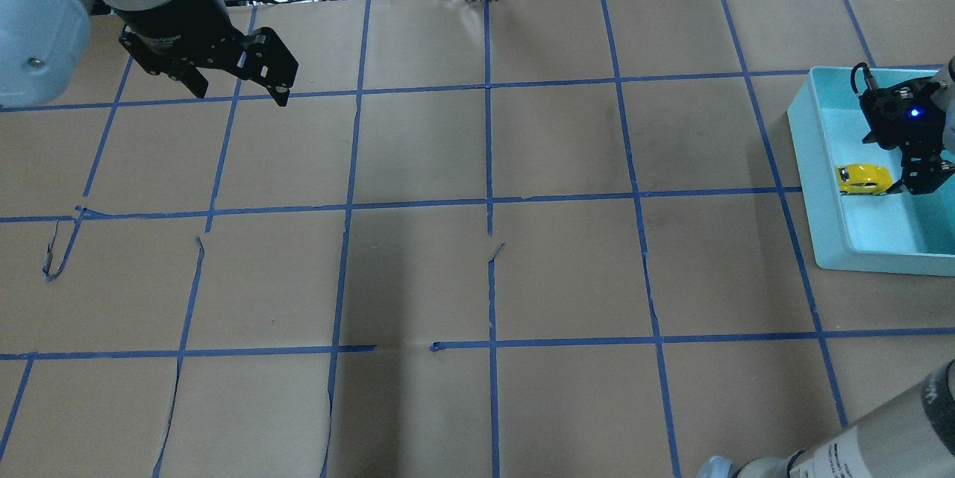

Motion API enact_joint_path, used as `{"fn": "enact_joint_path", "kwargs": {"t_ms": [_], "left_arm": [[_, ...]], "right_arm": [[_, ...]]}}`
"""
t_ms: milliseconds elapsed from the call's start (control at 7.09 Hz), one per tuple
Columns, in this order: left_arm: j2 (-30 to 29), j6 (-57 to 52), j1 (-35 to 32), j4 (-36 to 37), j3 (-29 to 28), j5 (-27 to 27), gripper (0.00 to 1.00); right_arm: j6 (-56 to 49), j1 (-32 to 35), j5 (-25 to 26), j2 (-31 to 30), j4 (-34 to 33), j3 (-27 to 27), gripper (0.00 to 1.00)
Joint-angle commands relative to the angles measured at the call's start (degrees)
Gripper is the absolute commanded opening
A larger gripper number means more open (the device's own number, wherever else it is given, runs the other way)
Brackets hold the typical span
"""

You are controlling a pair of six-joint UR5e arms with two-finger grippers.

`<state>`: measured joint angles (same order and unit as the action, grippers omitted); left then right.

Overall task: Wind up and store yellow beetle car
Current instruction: 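Open the right gripper and release the car in the bin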

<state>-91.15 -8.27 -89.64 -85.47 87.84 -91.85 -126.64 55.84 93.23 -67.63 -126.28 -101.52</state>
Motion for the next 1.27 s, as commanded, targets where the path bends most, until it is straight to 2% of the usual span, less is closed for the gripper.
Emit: {"fn": "enact_joint_path", "kwargs": {"t_ms": [0,282,706,1129], "left_arm": [[0.1,-0.1,0.0,0.0,-0.2,0.0,1.00],[0.3,-0.3,-0.1,0.0,-0.3,0.1,1.00],[0.2,-0.4,-0.2,0.0,-0.2,-0.2,1.00],[0.2,-0.5,-0.1,0.0,-0.2,-0.2,1.00]], "right_arm": [[1.7,0.3,-0.3,-6.9,7.5,1.2,1.00],[9.8,0.3,-0.2,-11.9,23.2,8.2,1.00],[25.7,0.6,0.3,-16.0,37.0,17.1,1.00],[47.6,8.5,0.2,-20.9,44.4,17.3,1.00]]}}
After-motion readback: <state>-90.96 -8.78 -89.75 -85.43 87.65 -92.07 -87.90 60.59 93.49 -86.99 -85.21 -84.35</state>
